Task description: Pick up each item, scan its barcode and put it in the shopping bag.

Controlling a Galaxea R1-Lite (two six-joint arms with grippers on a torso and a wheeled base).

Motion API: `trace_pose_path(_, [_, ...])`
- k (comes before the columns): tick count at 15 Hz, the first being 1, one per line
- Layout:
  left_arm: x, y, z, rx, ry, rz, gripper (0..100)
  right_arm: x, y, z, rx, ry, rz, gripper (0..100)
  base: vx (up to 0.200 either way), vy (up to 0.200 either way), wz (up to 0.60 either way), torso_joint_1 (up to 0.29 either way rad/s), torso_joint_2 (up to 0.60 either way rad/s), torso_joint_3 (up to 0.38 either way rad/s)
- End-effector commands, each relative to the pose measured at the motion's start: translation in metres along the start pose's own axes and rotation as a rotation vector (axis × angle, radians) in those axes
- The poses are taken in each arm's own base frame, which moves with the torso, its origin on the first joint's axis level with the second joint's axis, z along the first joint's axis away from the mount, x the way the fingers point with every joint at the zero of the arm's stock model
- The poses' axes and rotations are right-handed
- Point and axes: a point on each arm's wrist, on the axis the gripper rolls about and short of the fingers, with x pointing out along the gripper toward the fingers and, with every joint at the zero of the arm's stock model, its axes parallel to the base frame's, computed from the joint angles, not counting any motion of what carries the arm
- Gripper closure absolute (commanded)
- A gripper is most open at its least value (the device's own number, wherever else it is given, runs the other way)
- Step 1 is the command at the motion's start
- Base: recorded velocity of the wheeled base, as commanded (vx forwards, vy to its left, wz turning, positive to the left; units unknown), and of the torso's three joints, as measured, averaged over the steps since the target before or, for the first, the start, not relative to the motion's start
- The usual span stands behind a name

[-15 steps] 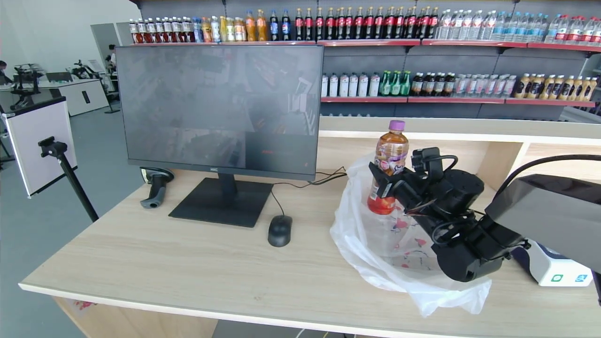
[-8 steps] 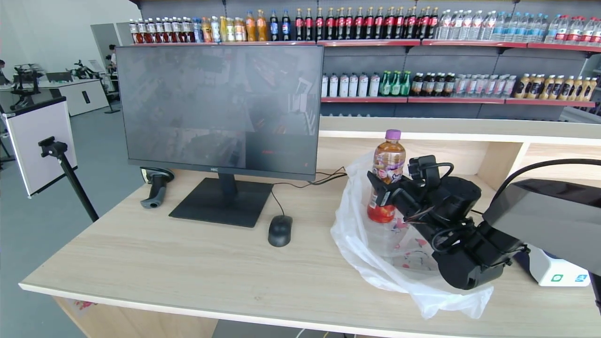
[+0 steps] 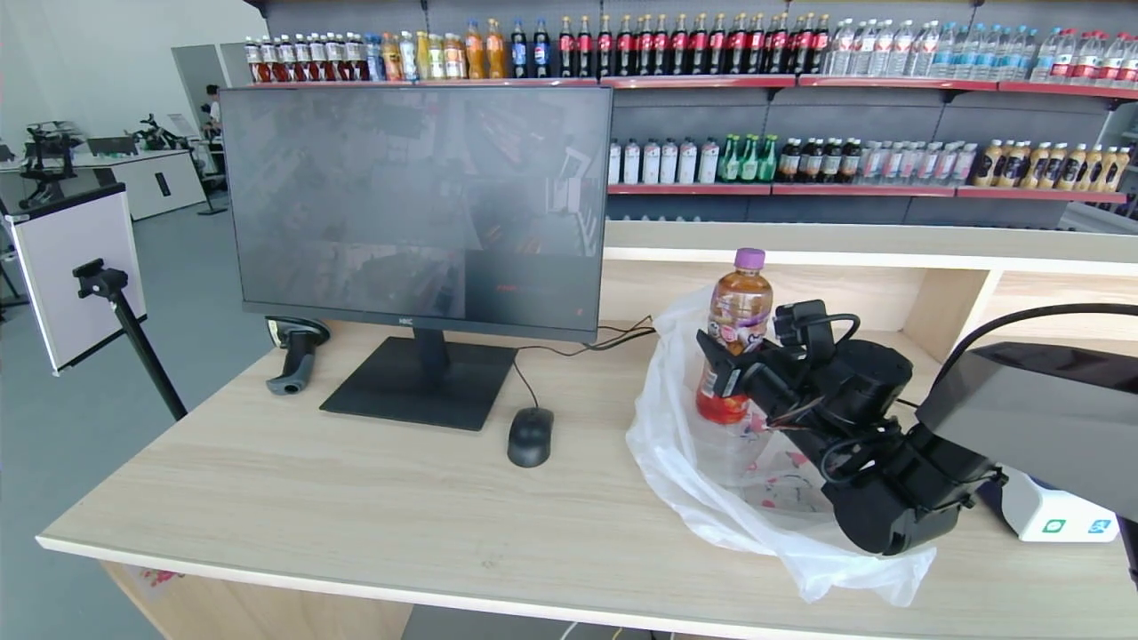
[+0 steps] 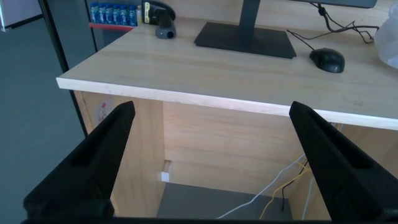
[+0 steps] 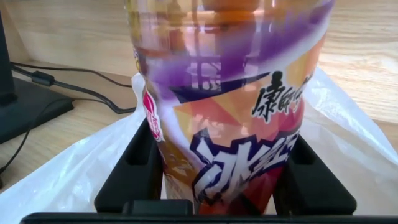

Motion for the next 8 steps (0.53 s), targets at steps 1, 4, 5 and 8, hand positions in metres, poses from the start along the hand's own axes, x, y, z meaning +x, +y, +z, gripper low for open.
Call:
trace_pose_path(1, [0.0000,0.0000,0.0000,0.000,-0.001,0.000,0,-0.0002,0.0001,-0.0006,0.001,0.003,0.001,100,0.000,0.000,0.00,0.000,0.00,0.000])
trace_pose_path(4, [0.0000,0.0000,0.0000,-0.002,-0.001,0.000,0,-0.0016,0.0002,-0.0008,0.001,0.007,0.001,100,0.000,0.000,0.00,0.000,0.00,0.000])
trace_pose_path(5, [0.0000,0.0000,0.0000,-0.002,-0.001,0.000,0,-0.0019,0.0002,-0.0004,0.002,0.007,0.001,100,0.000,0.000,0.00,0.000,0.00,0.000])
trace_pose_path(8, [0.0000,0.0000,0.0000,-0.002,-0.001,0.000,0,-0.0044,0.0008,-0.0016,0.006,0.018,0.002,100,0.000,0.000,0.00,0.000,0.00,0.000])
